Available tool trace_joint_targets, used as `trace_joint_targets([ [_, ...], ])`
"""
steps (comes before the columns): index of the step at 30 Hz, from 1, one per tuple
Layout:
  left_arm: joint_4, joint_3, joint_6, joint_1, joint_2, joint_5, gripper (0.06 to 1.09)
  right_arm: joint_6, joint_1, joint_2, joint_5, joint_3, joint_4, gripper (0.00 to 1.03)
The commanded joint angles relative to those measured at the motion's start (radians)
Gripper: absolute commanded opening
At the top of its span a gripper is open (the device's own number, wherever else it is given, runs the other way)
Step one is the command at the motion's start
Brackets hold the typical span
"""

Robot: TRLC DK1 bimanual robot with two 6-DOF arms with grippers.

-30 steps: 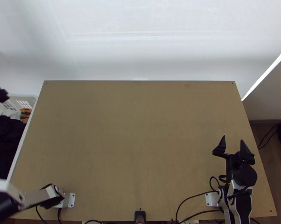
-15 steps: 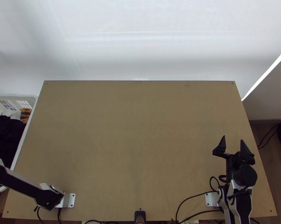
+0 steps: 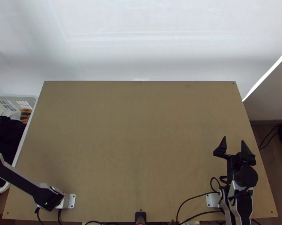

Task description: Fold the t-shirt

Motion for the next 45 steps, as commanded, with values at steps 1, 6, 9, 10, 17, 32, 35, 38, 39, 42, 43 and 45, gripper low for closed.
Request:
trace_joint_targets([
  [1,-0.007,0.061,0.013,0.002,0.065,0.002,0.93,-0.01,-0.003,0.043,0.014,-0.008,-0.001,0.98],
  [6,-0.007,0.111,0.036,-0.01,0.12,-0.03,0.21,-0.01,-0.003,0.043,0.014,-0.008,-0.001,0.98],
  [9,-0.015,0.156,0.034,-0.013,0.12,-0.031,0.1,-0.01,-0.003,0.043,0.014,-0.008,-0.001,0.98],
  [10,-0.021,0.173,0.019,-0.012,0.103,-0.03,0.1,-0.01,-0.003,0.043,0.014,-0.008,-0.001,0.98],
  [17,-0.047,0.314,-0.106,-0.055,-0.224,0.002,0.1,-0.01,-0.003,0.043,0.014,-0.008,-0.001,0.98],
  [32,-0.059,0.246,-0.199,-0.437,-0.75,0.148,0.09,-0.01,-0.003,0.043,0.014,-0.008,-0.001,0.98],
  [35,-0.097,0.16,-0.216,-0.633,-0.845,0.15,0.1,-0.01,-0.003,0.043,0.014,-0.008,-0.001,0.98],
  [38,-0.087,-0.004,-0.225,-0.853,-0.962,0.139,0.09,-0.01,-0.003,0.043,0.014,-0.008,-0.001,0.98],
  [39,-0.061,-0.07,-0.224,-0.929,-0.995,0.121,0.09,-0.01,-0.003,0.043,0.014,-0.008,-0.001,0.98],
  [42,-0.009,-0.241,-0.225,-1.139,-1.057,0.033,0.09,-0.01,-0.003,0.043,0.014,-0.008,-0.001,0.98],
  [43,-0.012,-0.281,-0.227,-1.196,-1.069,0.032,0.09,-0.01,-0.003,0.043,0.014,-0.008,-0.001,0.98],
  [45,-0.009,-0.363,-0.244,-1.284,-1.097,0.032,0.09,-0.01,-0.003,0.043,0.014,-0.008,-0.001,0.98],
])
